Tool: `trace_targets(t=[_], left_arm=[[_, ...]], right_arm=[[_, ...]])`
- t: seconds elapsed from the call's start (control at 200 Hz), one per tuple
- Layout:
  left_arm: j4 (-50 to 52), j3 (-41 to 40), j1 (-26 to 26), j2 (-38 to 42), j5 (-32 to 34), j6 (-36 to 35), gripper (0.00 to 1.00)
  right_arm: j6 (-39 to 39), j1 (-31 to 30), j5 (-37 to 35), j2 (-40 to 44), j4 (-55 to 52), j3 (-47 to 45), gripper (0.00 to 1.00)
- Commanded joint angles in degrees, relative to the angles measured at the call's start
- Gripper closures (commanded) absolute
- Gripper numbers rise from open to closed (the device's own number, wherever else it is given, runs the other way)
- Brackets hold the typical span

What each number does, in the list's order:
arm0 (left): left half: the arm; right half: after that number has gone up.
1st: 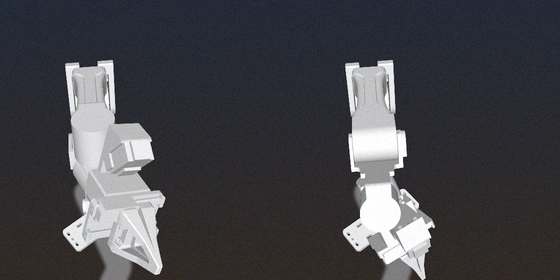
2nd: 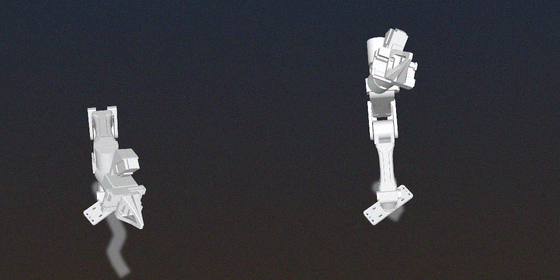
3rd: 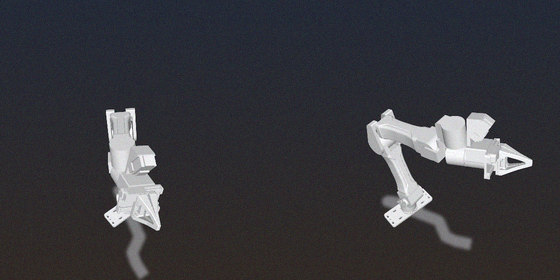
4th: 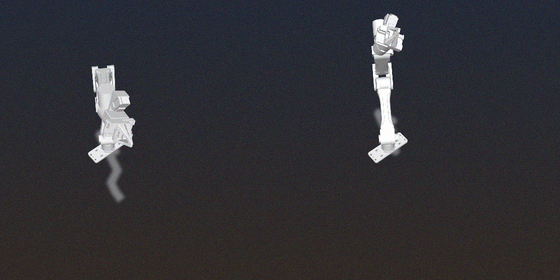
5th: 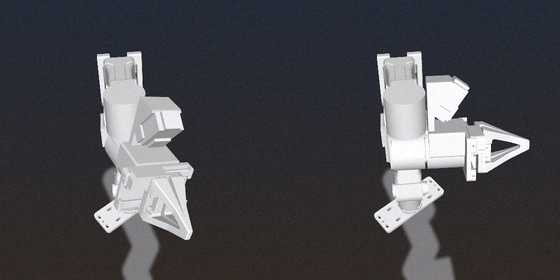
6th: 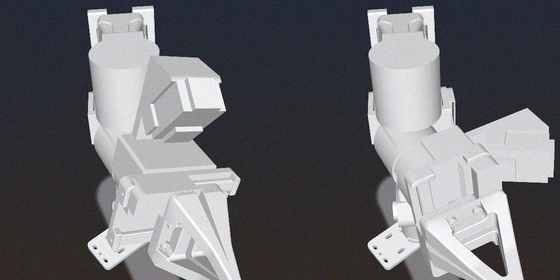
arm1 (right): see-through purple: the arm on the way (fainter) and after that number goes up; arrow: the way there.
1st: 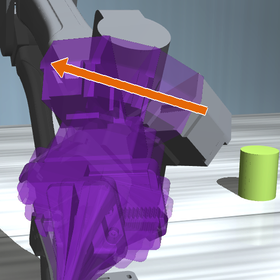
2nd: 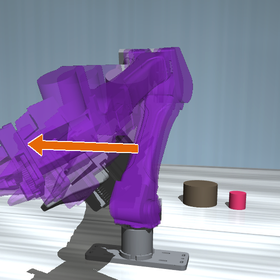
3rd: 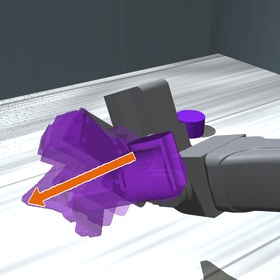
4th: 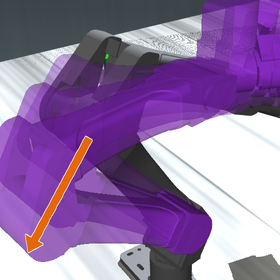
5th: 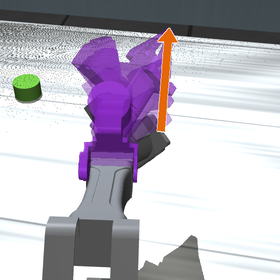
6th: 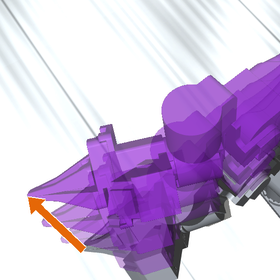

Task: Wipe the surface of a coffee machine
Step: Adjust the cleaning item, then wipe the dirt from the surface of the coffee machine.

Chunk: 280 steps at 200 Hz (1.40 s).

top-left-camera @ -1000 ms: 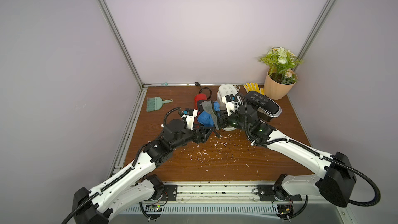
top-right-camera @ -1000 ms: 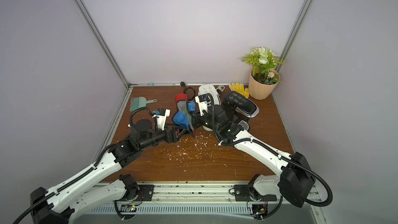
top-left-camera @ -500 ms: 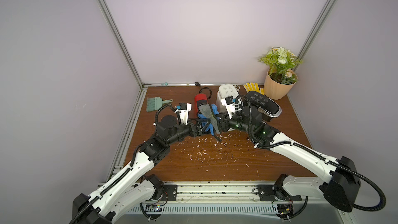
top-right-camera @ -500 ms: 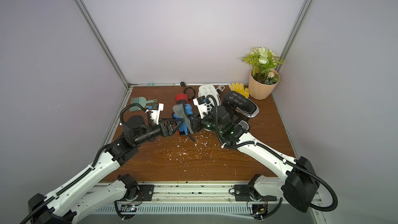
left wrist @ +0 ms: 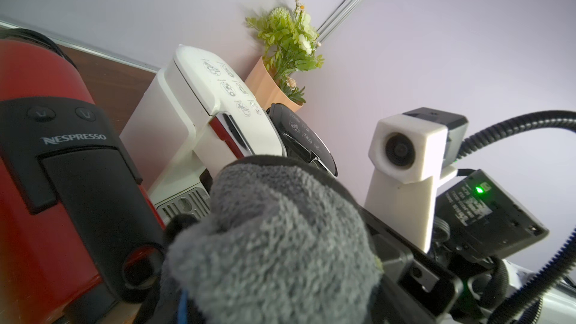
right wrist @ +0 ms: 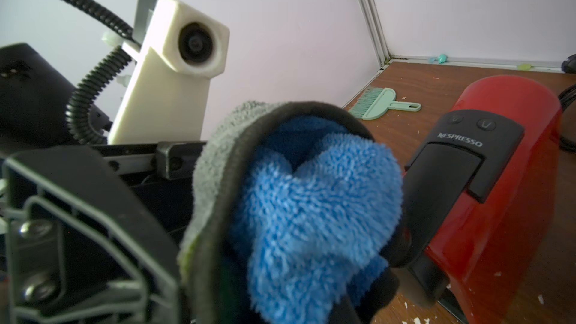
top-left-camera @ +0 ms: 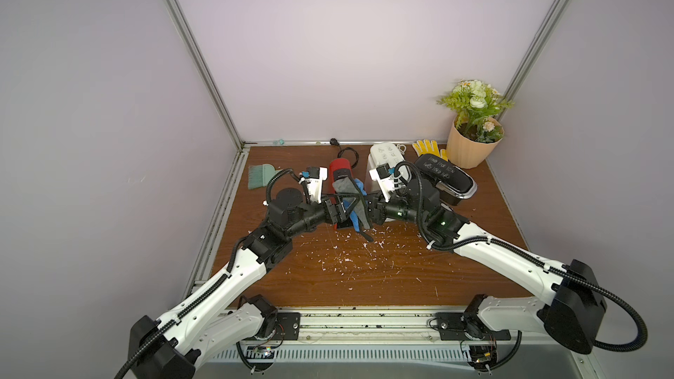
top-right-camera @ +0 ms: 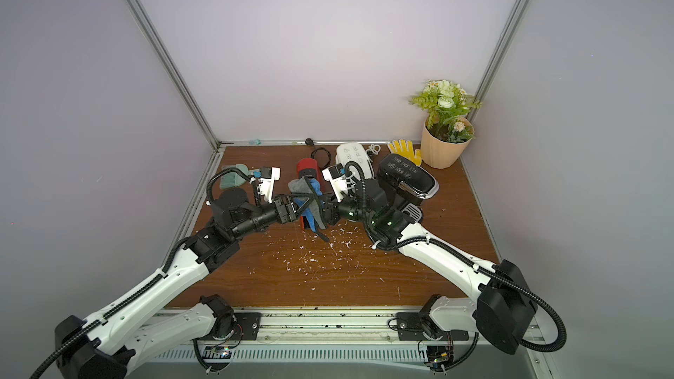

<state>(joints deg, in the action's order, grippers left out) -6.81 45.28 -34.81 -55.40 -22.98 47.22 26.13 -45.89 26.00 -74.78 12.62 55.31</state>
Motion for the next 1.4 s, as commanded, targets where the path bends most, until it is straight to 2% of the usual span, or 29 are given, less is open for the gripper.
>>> trace_targets(t=[0.0, 0.135, 0.27, 0.41, 0.46, 0.56, 0.676, 0.881, 1.056, 1.181, 1.271, 1.396], left_arm=[[-2.8, 2.6, 0.4, 0.1, -0.2, 1.1, 0.26], [-1.9, 2.5, 0.3, -0.2, 0.7, 1.0, 0.43], [-0.8, 2.1, 0.4, 0.1, 2.3, 0.4, 0.63], [-0.4, 2.1, 0.3, -0.5, 3.3, 0.0, 0.93], [0.1, 2.3, 0.3, -0.6, 3.3, -0.4, 1.00], [2.4, 2.5, 0.4, 0.5, 4.8, -1.4, 1.00], [10.3, 4.4, 0.3, 2.8, 10.3, -5.3, 1.00], [22.8, 8.1, 0.6, 5.4, 22.2, -11.1, 1.00], [28.2, 10.9, 1.1, 4.6, 31.1, -13.9, 1.00], [27.9, 10.8, 1.8, 3.4, 36.4, -14.3, 1.00], [26.1, 10.6, 4.1, 2.0, 35.8, -14.0, 1.00], [19.2, 8.5, 10.9, -0.6, 25.7, -11.7, 1.00]], right_arm=[[-3.6, -2.1, 4.2, -1.9, -1.2, 3.7, 0.94], [-4.0, -3.1, 3.8, -2.6, 0.0, 3.7, 0.94], [-4.5, -3.4, 6.6, -3.4, 0.6, 3.9, 0.93], [-5.7, -4.2, 8.4, -3.7, 0.7, 3.3, 0.89], [-6.0, -4.2, 8.2, -3.9, 0.5, 3.2, 0.86], [-6.4, -4.2, 7.5, -4.5, 0.0, 3.8, 0.73], [-6.0, -4.2, 4.6, -4.2, -0.1, 4.0, 0.60], [-5.8, -4.2, -7.3, -2.5, -3.8, 2.7, 0.45], [-5.4, -4.2, -13.9, -0.6, -5.2, 1.2, 0.41], [-4.9, -4.2, -21.0, 2.7, -6.6, -0.8, 0.41], [-4.7, -4.0, -25.4, 5.5, -7.3, -2.7, 0.40], [-4.4, -3.4, -27.5, 8.4, -7.7, -4.7, 0.41]])
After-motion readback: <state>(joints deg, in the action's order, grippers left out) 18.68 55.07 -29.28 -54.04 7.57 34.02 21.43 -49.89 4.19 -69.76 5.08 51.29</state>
